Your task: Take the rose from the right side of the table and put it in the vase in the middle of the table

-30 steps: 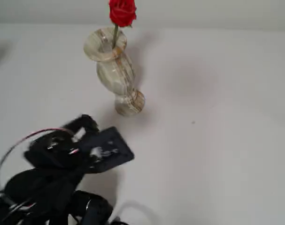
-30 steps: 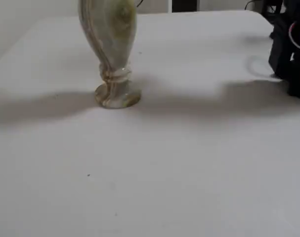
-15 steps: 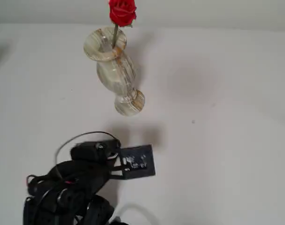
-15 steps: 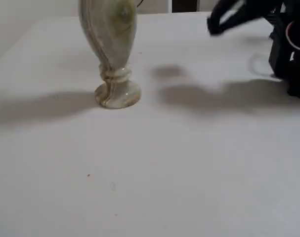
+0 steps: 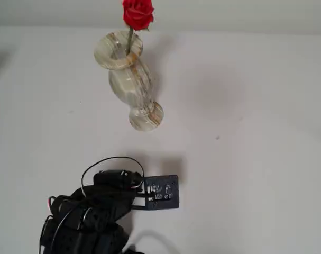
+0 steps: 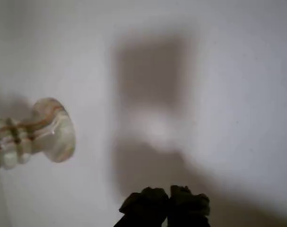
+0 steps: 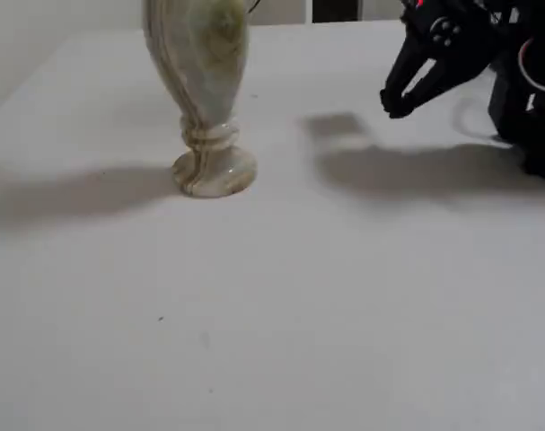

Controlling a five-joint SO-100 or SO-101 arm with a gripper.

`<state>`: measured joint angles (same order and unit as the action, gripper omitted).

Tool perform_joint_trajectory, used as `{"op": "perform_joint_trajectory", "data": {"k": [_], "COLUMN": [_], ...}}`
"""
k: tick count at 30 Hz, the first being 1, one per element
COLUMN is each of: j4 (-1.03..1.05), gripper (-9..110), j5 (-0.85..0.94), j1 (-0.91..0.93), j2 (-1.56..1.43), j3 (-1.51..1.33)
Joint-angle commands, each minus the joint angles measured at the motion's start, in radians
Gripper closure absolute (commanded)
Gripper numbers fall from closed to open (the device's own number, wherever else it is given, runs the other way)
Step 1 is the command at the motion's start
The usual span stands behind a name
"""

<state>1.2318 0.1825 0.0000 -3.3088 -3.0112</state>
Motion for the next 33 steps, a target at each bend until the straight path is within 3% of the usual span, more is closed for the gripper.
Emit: {"op": "perform_joint_trajectory", "data": {"k": [1, 33], "j4": [-0.017, -0.017], "gripper": [102, 101], "j5": [-0.008, -0.044], "j1": [0.005, 0.038], "j2": [-0.015, -0.015], "j3": [0.003, 0.003]}}
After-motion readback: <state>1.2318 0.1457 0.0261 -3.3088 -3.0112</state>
